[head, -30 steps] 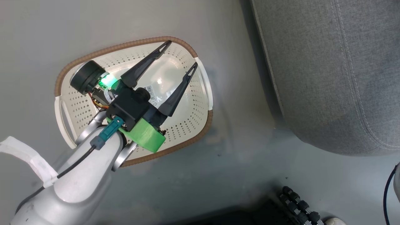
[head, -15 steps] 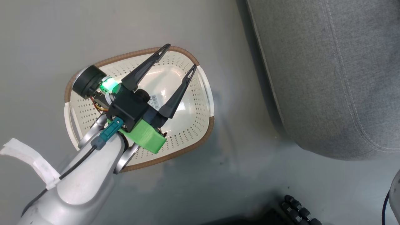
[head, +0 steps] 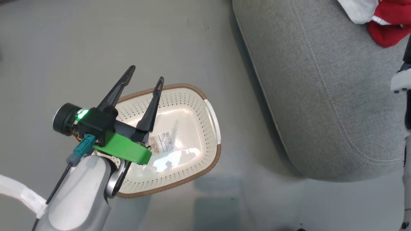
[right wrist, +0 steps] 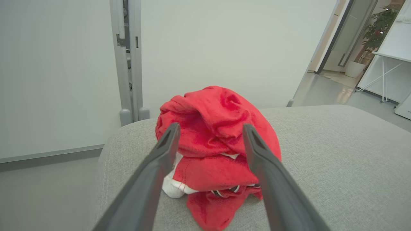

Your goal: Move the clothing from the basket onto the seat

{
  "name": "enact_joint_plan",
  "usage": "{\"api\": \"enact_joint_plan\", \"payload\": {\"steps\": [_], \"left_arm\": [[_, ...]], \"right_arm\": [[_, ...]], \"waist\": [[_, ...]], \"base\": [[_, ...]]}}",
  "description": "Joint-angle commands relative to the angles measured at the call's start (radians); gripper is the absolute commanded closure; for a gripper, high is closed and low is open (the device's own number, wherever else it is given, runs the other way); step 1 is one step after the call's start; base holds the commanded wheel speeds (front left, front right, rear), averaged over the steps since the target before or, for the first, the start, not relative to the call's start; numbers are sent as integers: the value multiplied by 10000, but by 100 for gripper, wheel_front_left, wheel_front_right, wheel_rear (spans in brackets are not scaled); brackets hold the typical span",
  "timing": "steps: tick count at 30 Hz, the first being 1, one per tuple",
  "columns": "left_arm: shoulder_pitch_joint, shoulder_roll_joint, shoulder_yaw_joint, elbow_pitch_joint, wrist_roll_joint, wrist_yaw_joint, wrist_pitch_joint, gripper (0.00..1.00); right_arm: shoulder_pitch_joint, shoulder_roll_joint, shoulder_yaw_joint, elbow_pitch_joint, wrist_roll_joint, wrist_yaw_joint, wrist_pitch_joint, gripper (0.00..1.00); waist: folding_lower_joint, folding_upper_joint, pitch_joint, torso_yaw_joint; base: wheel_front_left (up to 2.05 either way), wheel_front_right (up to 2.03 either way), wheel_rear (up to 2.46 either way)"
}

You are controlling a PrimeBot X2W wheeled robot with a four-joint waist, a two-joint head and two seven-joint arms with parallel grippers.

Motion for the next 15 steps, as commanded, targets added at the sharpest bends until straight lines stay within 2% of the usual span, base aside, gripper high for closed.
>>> {"api": "enact_joint_plan", "payload": {"steps": [1, 7, 15], "left_arm": [[361, -73, 278, 30, -50, 103, 9, 0], [1310, -432, 1586, 92, -6, 177, 9, 0], [2335, -981, 3127, 232, 342, -4, 9, 0]], "right_arm": [[401, -25, 208, -156, 113, -14, 2, 0], [1438, 244, 1081, -869, 439, -14, 2, 0], [2483, 618, 2175, -1382, 787, -14, 2, 0]], "waist": [[0, 0, -1016, 178], [0, 0, -1866, 652], [0, 0, -2754, 1631]], "base": [[0, 0, 0], [0, 0, 0], [0, 0, 0]]}}
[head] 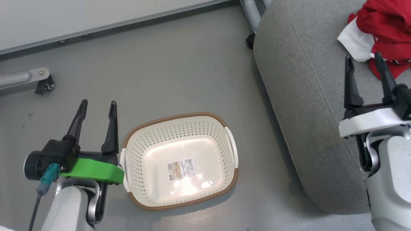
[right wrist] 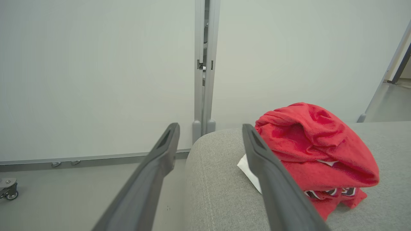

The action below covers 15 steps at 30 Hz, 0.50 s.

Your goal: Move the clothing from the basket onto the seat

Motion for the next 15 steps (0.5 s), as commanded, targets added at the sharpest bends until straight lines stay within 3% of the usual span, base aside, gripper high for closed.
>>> {"api": "enact_joint_plan", "payload": {"steps": [1, 8, 15], "left_arm": [[290, -105, 228, 24, 103, -69, 9, 0], [1027, -583, 1259, 122, 526, -218, 9, 0], [1692, -829, 1628, 210, 937, -421, 10, 0]], "right_arm": [[275, 35, 156, -66, 110, -14, 2, 0], [1066, 395, 844, -285, 374, -13, 2, 0], [1864, 678, 1115, -466, 386, -13, 2, 0]], "waist": [[0, 0, -786, 866], [0, 0, -1519, 1804], [0, 0, -2145, 2270]], "base": [[0, 0, 0], [0, 0, 0], [0, 0, 0]]}}
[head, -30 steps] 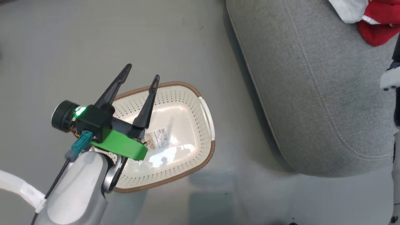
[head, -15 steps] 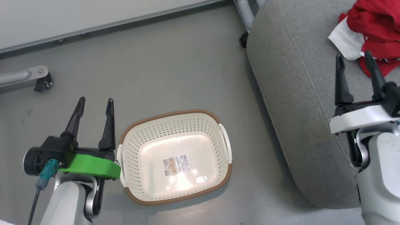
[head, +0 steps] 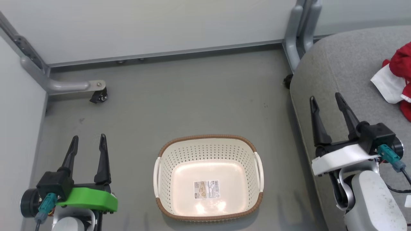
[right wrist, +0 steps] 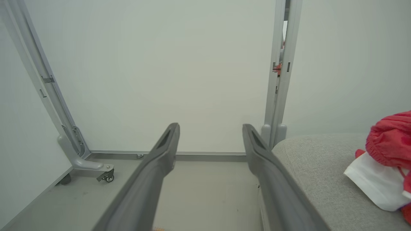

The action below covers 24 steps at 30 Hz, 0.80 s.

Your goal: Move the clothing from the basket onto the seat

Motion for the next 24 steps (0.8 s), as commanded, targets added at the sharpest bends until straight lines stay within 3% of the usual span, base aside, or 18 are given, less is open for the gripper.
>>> {"api": "enact_joint_plan", "payload": {"steps": [1, 12, 24], "left_arm": [[227, -62, 60, 13, 136, -49, 10, 0], [830, -384, -55, 67, 463, -212, 10, 0], [925, -503, 24, -79, 516, -274, 10, 0]], "right_arm": [[297, 32, 33, -73, -22, -12, 2, 0], [1828, 145, -207, -615, -307, -12, 2, 0], [2770, 157, -541, -1041, 172, -12, 2, 0]], "waist": [[1, 0, -648, 551], [1, 0, -1319, 354], [1, 0, -1420, 149]], "base": [[0, 0, 0], [0, 0, 0], [0, 0, 0]]}}
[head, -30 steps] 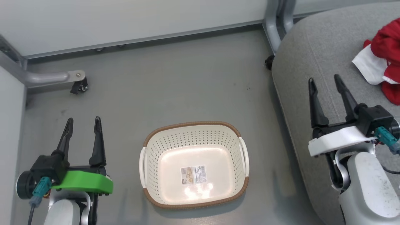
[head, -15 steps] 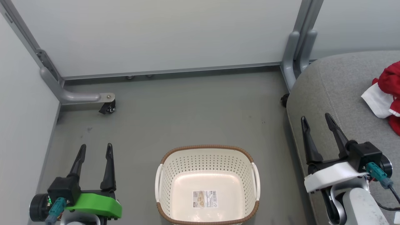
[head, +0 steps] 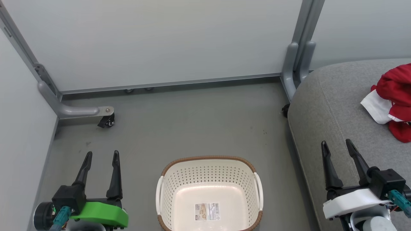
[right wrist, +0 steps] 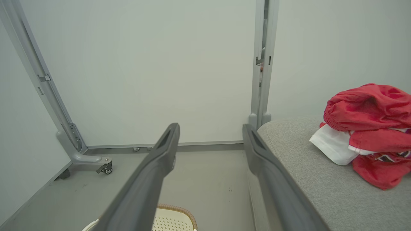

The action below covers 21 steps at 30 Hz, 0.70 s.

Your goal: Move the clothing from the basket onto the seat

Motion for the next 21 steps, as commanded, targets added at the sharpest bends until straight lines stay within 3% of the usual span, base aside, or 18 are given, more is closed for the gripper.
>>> {"api": "enact_joint_plan", "payload": {"steps": [1, 18, 19, 21], "left_arm": [[138, -18, 35, -63, 23, -50, 10, 0], [124, -86, 229, -232, 260, -33, 10, 0], [22, -72, 172, -182, 137, -33, 0, 100], [27, -83, 170, 19, 71, -33, 22, 100]], "right_arm": [[123, -28, 4, -71, 84, -14, 2, 0], [66, -28, 90, -90, -2, -13, 2, 0], [29, 6, 101, -37, 83, 0, 1, 100], [57, 53, 103, 156, 116, 0, 17, 100]], "waist": [[1, 0, 10, -18], [1, 0, 69, -112], [1, 0, 66, -113], [1, 0, 67, -117]], "base": [[0, 0, 0], [0, 0, 0], [0, 0, 0], [0, 0, 0]]}}
